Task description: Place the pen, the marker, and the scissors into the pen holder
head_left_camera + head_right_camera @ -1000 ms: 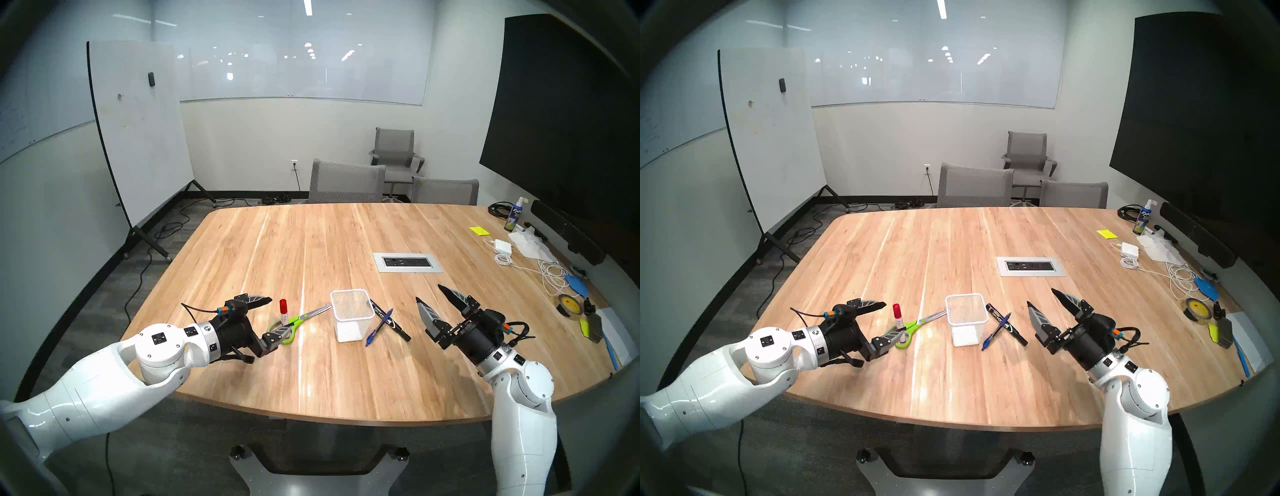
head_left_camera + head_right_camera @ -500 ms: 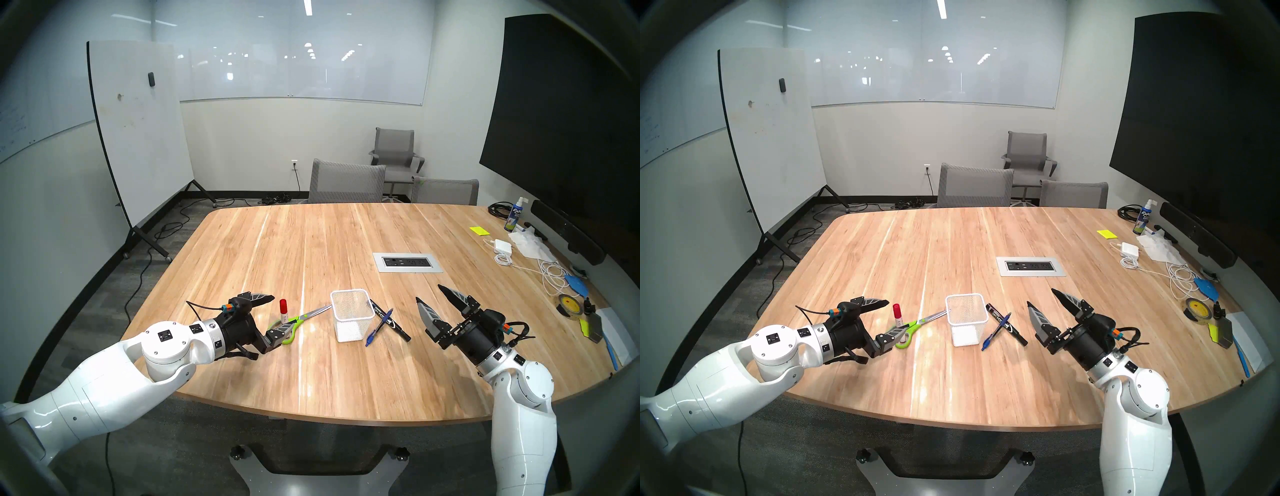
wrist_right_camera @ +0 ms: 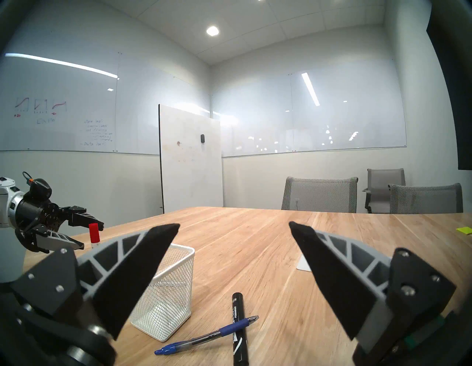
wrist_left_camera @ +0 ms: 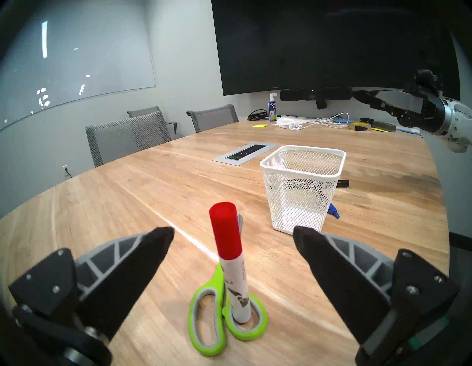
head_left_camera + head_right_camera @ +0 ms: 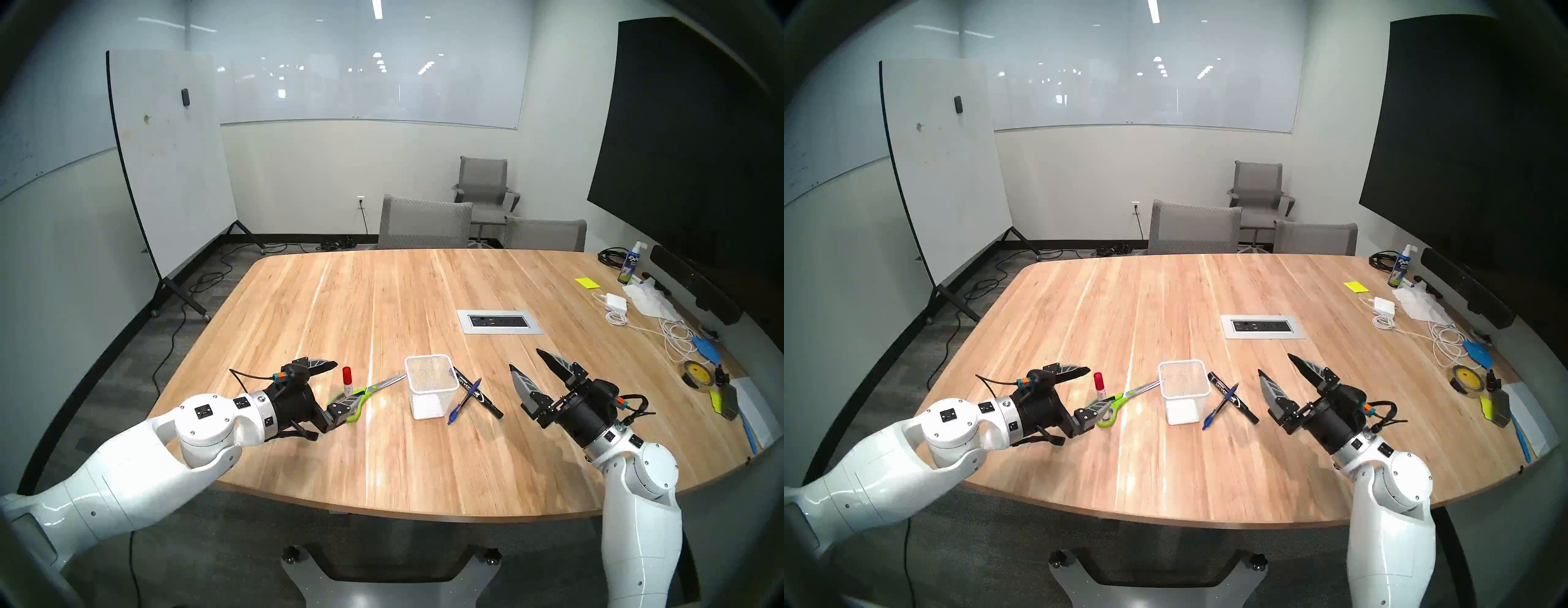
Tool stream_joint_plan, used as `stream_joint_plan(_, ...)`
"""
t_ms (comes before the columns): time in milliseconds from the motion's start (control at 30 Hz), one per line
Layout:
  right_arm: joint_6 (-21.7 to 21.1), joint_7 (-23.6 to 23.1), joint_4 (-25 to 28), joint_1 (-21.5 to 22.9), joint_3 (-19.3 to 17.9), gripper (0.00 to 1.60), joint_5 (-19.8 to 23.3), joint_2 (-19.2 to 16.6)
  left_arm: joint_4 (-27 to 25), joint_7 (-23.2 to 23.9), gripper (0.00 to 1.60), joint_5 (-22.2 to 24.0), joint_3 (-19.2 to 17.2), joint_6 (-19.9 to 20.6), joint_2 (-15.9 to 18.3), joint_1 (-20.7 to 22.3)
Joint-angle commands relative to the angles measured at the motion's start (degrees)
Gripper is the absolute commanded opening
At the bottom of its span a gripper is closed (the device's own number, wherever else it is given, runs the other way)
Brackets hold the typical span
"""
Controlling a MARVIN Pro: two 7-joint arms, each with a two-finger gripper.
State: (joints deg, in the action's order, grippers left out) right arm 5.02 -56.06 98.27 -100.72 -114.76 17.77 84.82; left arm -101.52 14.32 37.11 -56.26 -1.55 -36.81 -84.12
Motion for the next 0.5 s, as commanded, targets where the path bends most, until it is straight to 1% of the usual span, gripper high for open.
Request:
stream_joint_plan(0,-0.1,0.0,1.0,0.5,0.1,1.60,0.2,0.0,-0.4,-0.1,1.36,0.2,-0.5,-0.8,0.1,0.1)
stream_joint_plan(33,-0.1,0.0,1.0,0.5,0.1,1.60,0.2,0.0,-0.4,-0.2,1.26,0.2,-0.6,-0.8,0.1,0.1)
stream_joint_plan(67,-0.1,0.0,1.0,0.5,0.1,1.60,0.2,0.1,-0.4,-0.2,1.12,0.2,-0.6,-0.8,0.1,0.1)
stream_joint_plan(100,-0.1,0.0,1.0,0.5,0.1,1.60,0.2,0.1,-0.4,-0.2,1.11,0.3,-0.6,-0.9,0.1,0.1)
stream_joint_plan(133,-0.1,0.0,1.0,0.5,0.1,1.60,0.2,0.1,-0.4,-0.2,0.88,0.3,-0.6,-0.9,0.2,0.0)
stream_joint_plan(167,-0.1,0.0,1.0,0.5,0.1,1.60,0.2,0.1,-0.4,-0.2,0.88,0.3,-0.6,-0.9,0.2,0.0)
stream_joint_plan(200,-0.1,0.0,1.0,0.5,0.1,1.60,0.2,0.1,-0.5,-0.2,0.78,0.3,-0.5,-0.9,0.3,0.0)
stream_joint_plan(233,-0.1,0.0,1.0,0.5,0.0,1.60,0.2,0.1,-0.5,-0.2,0.61,0.2,-0.5,-1.0,0.4,-0.1)
stream_joint_plan(267,-0.1,0.0,1.0,0.5,0.0,1.60,0.2,0.1,-0.5,-0.2,0.28,0.2,-0.5,-1.1,0.4,-0.1)
stream_joint_plan(300,-0.1,0.0,1.0,0.5,0.0,1.60,0.2,0.1,-0.5,-0.2,0.28,0.2,-0.5,-1.1,0.4,-0.1)
stream_joint_plan(333,-0.1,0.0,1.0,0.5,0.0,1.60,0.2,0.1,0.0,-0.1,0.00,0.0,-0.3,-1.4,0.3,-0.1)
stream_joint_plan(467,-0.1,0.0,1.0,0.5,0.0,1.60,0.2,0.1,0.1,0.1,0.00,-0.1,-0.2,-1.6,0.2,-0.1)
